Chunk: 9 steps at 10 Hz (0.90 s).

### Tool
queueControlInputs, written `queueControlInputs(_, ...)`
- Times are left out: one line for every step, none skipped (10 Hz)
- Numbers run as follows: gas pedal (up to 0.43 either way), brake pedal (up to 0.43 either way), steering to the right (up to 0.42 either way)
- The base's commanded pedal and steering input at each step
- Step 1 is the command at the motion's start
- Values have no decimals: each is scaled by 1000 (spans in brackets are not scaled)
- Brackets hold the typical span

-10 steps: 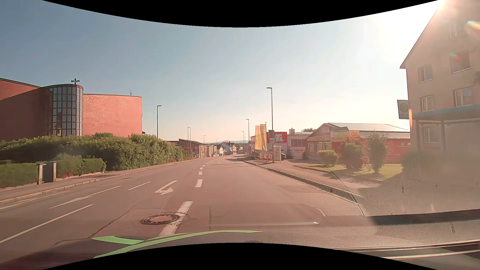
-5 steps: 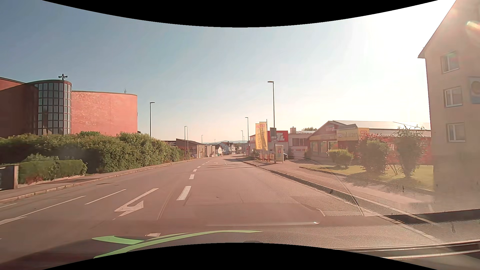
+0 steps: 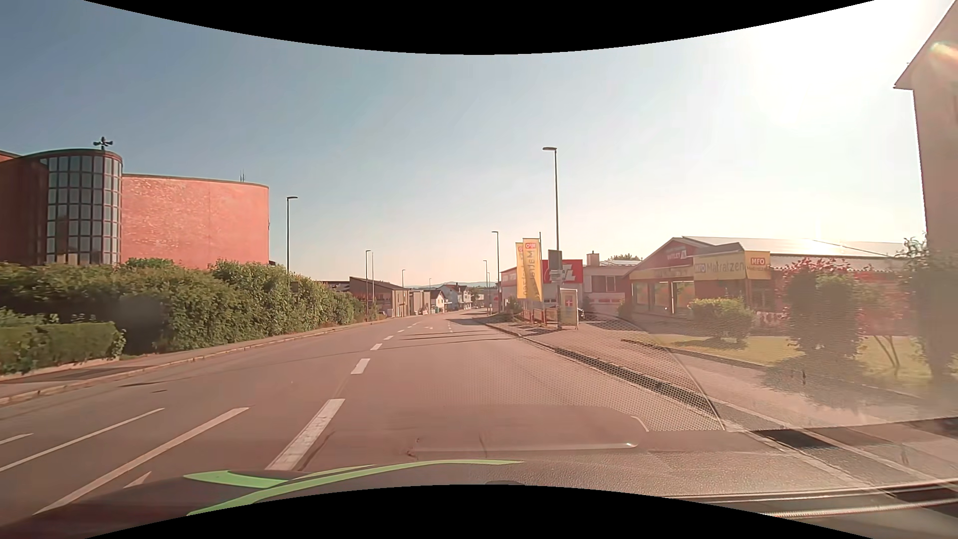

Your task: Follow the waypoints while adhering to traffic rules and regulations

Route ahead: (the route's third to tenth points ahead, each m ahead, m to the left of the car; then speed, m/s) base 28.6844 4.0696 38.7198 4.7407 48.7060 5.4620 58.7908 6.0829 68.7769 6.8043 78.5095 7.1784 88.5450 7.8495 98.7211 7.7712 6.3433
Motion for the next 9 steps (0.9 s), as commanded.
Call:
queueControlInputs(150, 0, -8)
queueControlInputs(150, 0, -8)
queueControlInputs(157, 0, -8)
queueControlInputs(157, 0, -8)
queueControlInputs(157, 0, -8)
queueControlInputs(157, 0, -9)
queueControlInputs(157, 0, -10)
queueControlInputs(157, 0, -12)
queueControlInputs(157, 0, -13)
